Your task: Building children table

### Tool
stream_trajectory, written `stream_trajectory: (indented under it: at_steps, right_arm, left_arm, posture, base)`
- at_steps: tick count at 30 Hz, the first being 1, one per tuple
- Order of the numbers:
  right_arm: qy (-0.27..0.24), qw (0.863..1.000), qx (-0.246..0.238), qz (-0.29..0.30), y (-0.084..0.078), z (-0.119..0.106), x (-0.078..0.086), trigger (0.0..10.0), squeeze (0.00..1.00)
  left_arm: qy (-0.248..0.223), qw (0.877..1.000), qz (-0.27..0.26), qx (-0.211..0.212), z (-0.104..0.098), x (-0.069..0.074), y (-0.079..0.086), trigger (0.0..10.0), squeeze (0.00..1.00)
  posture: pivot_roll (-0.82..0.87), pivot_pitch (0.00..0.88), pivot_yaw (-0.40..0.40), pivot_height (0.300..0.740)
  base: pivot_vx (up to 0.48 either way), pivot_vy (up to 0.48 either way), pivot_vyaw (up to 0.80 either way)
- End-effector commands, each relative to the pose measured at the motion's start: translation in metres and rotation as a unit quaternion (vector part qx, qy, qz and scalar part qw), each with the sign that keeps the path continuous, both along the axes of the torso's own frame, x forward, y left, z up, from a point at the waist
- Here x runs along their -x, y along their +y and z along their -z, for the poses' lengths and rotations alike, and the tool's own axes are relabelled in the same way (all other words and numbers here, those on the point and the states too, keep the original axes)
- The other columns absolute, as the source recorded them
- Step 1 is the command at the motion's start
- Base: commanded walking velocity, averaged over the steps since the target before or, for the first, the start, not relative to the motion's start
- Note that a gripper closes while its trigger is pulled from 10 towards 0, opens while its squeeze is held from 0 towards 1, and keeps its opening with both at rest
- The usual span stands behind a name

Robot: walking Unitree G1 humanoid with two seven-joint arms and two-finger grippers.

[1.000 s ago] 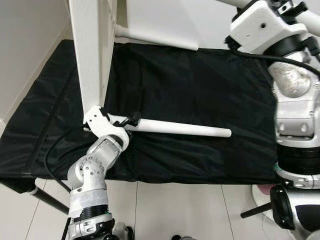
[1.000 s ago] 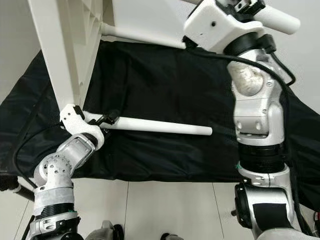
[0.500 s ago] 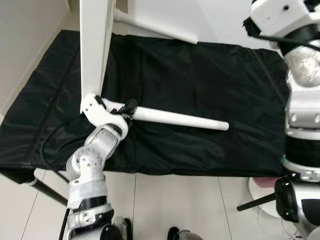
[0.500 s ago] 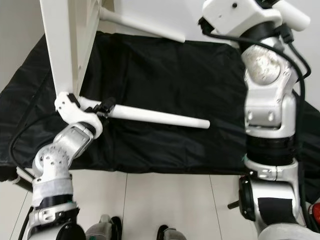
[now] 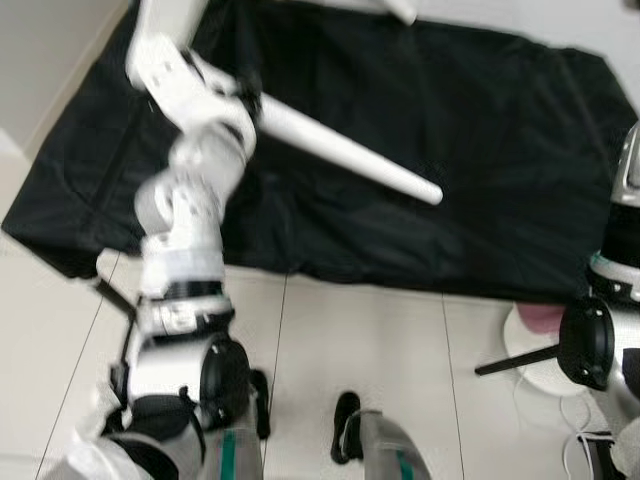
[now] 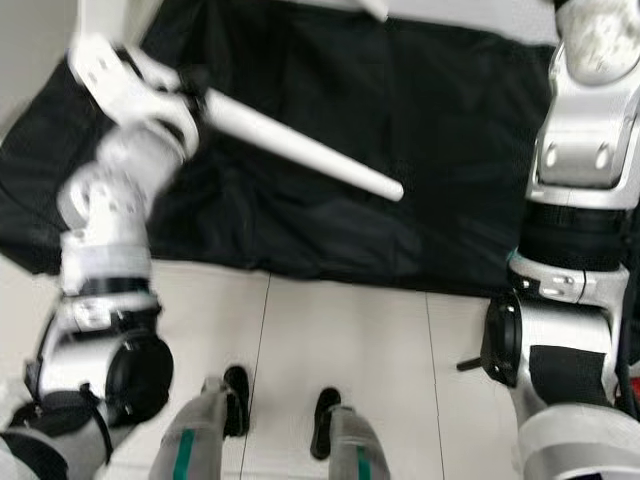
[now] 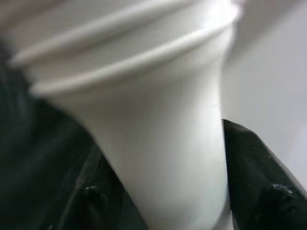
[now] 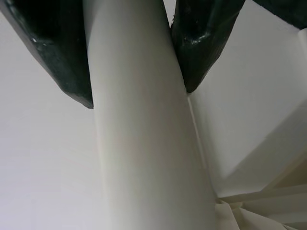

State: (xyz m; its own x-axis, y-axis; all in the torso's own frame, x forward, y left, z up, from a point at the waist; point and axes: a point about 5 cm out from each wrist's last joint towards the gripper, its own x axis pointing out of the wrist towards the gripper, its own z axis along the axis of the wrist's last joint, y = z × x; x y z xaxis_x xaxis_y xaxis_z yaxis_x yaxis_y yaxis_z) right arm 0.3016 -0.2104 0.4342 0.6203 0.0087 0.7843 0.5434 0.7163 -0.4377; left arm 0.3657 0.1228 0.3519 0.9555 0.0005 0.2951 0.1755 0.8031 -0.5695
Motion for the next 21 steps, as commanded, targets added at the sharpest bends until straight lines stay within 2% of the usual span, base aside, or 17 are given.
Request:
stream_trajectory:
  at_steps: [1,2,3,4,6,8,9,10,11,12,13,14,16,18,19,20,21]
  right_arm:
    - [0.001,0.998,-0.065,-0.009,-0.016,0.010,-0.001,0.0,0.00]
    - [0.009,0.993,-0.117,0.010,-0.033,0.028,-0.003,0.0,0.00]
    - [0.009,0.993,-0.117,0.010,-0.033,0.028,-0.003,0.0,0.00]
    - [0.017,0.984,-0.178,0.019,-0.049,0.053,-0.005,0.0,0.00]
    - [0.017,0.984,-0.178,0.019,-0.049,0.053,-0.005,0.0,0.00]
    - [0.050,0.951,-0.304,0.026,-0.073,0.114,-0.007,0.0,0.00]
    - [0.050,0.951,-0.304,0.026,-0.073,0.114,-0.007,0.0,0.00]
    - [0.063,0.940,-0.334,0.026,-0.078,0.131,-0.008,0.0,0.00]
    - [0.063,0.940,-0.334,0.026,-0.078,0.131,-0.008,0.0,0.00]
    - [0.087,0.928,-0.363,0.025,-0.078,0.152,-0.010,0.0,0.00]
    - [0.087,0.928,-0.363,0.025,-0.078,0.152,-0.010,0.0,0.00]
    - [0.109,0.917,-0.383,0.020,-0.075,0.172,-0.012,0.0,0.00]
    - [0.149,0.871,-0.468,-0.006,-0.066,0.220,-0.013,0.0,0.00]
    - [0.149,0.871,-0.468,-0.006,-0.066,0.220,-0.013,0.0,0.00]
    - [0.186,0.862,-0.471,-0.017,-0.056,0.239,-0.013,0.0,0.00]
    - [0.186,0.862,-0.471,-0.017,-0.056,0.239,-0.013,0.0,0.00]
    - [0.205,0.852,-0.480,-0.027,-0.048,0.253,-0.012,0.0,0.00]
  left_arm:
    - [-0.222,0.969,0.088,-0.058,-0.077,0.039,-0.032,0.0,0.00]
    - [-0.235,0.965,0.102,-0.064,-0.084,0.042,-0.036,0.0,0.00]
    - [-0.235,0.965,0.102,-0.064,-0.084,0.042,-0.036,0.0,0.00]
    - [-0.247,0.959,0.117,-0.071,-0.094,0.044,-0.042,0.0,0.00]
    - [-0.247,0.959,0.117,-0.071,-0.094,0.044,-0.042,0.0,0.00]
    - [-0.268,0.944,0.171,-0.083,-0.113,0.046,-0.065,0.0,0.00]
    - [-0.268,0.944,0.171,-0.083,-0.113,0.046,-0.065,0.0,0.00]
    - [-0.274,0.939,0.187,-0.086,-0.118,0.047,-0.073,0.0,0.00]
    - [-0.274,0.939,0.187,-0.086,-0.118,0.047,-0.073,0.0,0.00]
    - [-0.272,0.934,0.214,-0.087,-0.120,0.047,-0.085,0.0,0.00]
    - [-0.272,0.934,0.214,-0.087,-0.120,0.047,-0.085,0.0,0.00]
    - [-0.269,0.930,0.233,-0.094,-0.119,0.047,-0.096,0.0,0.00]
    - [-0.258,0.918,0.282,-0.104,-0.113,0.051,-0.121,0.0,0.00]
    - [-0.258,0.918,0.282,-0.104,-0.113,0.051,-0.121,0.0,0.00]
    - [-0.257,0.912,0.301,-0.110,-0.110,0.054,-0.131,0.0,0.00]
    - [-0.257,0.912,0.301,-0.110,-0.110,0.054,-0.131,0.0,0.00]
    - [-0.249,0.906,0.322,-0.116,-0.105,0.056,-0.141,0.0,0.00]
  posture:
    - [0.07,0.178,-0.042,0.740]
    - [0.09,0.184,-0.042,0.740]
    - [0.09,0.184,-0.042,0.740]
    - [0.11,0.187,-0.033,0.740]
    - [0.11,0.187,-0.033,0.740]
    - [0.12,0.188,-0.017,0.740]
    - [0.12,0.188,-0.017,0.740]
    - [0.12,0.188,-0.017,0.740]
    - [0.12,0.188,-0.017,0.740]
    - [0.13,0.187,-0.009,0.740]
    - [0.13,0.187,-0.009,0.740]
    - [0.12,0.187,-0.005,0.740]
    - [0.12,0.187,-0.005,0.740]
    - [0.12,0.187,-0.005,0.740]
    - [0.13,0.191,-0.003,0.740]
    - [0.13,0.191,-0.003,0.740]
    - [0.14,0.193,-0.001,0.740]
  base:
    - [0.000,0.000,0.00]
    - [0.000,0.000,0.00]
    - [0.000,0.000,0.00]
    - [0.000,0.000,0.00]
    - [0.000,0.000,0.00]
    - [0.000,0.000,0.00]
    - [0.000,0.000,0.00]
    - [0.000,0.000,0.00]
    - [0.000,0.000,0.00]
    - [0.000,0.000,0.00]
    - [0.000,0.000,0.00]
    - [0.000,0.000,0.00]
    - [0.000,0.000,0.00]
    - [0.000,0.000,0.00]
    - [0.000,0.000,0.00]
    - [0.000,0.000,0.00]
    - [0.000,0.000,0.00]
